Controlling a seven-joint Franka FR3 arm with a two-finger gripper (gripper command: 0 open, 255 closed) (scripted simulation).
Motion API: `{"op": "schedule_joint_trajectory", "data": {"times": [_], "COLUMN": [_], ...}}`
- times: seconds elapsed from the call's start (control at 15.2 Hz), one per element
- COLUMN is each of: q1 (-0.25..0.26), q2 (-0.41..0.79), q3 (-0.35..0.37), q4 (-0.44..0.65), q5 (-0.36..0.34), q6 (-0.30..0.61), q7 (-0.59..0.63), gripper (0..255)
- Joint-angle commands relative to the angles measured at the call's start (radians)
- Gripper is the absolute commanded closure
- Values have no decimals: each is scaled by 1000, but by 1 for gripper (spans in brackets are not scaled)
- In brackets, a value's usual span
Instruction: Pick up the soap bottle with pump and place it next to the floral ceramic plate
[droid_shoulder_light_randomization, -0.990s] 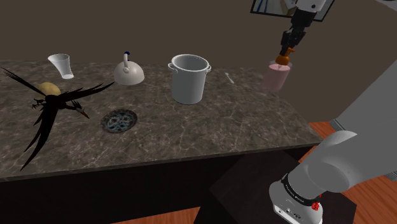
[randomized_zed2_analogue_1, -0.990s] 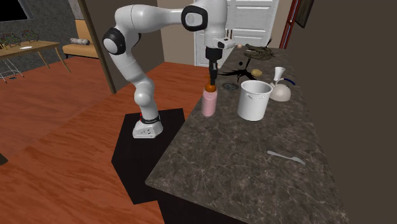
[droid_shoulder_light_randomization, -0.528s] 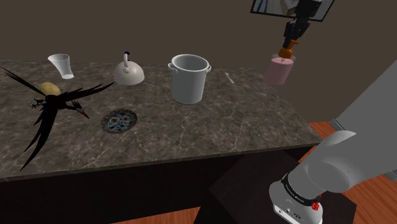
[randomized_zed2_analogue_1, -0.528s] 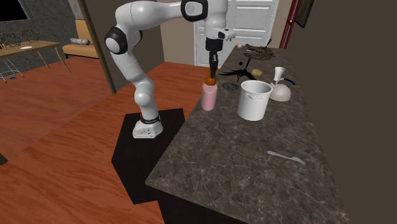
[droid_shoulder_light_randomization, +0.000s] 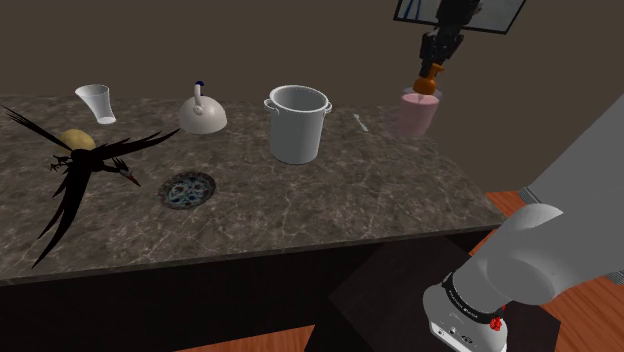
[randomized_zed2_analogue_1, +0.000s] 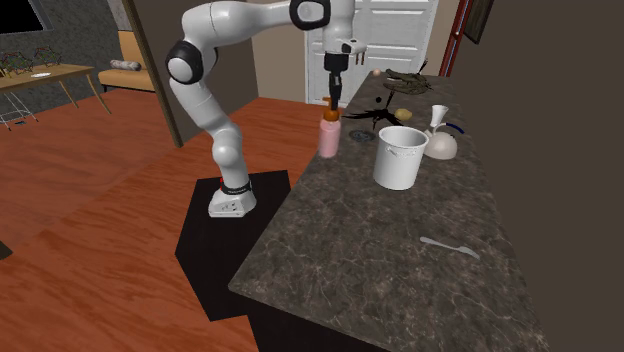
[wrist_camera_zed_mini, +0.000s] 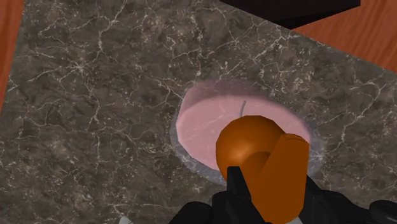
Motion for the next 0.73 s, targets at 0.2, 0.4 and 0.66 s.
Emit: {"op": "schedule_joint_trajectory", "data": {"times": [0.2,0.4,0.66], "q1": [38,62,95], "q2": [8,24,59], "q3": [85,135,199], "q4": [6,17,47], "q5": [32,52,76], "q6": [-4,-2,0], "q7": [124,197,292], "gripper": [255,255,255]}}
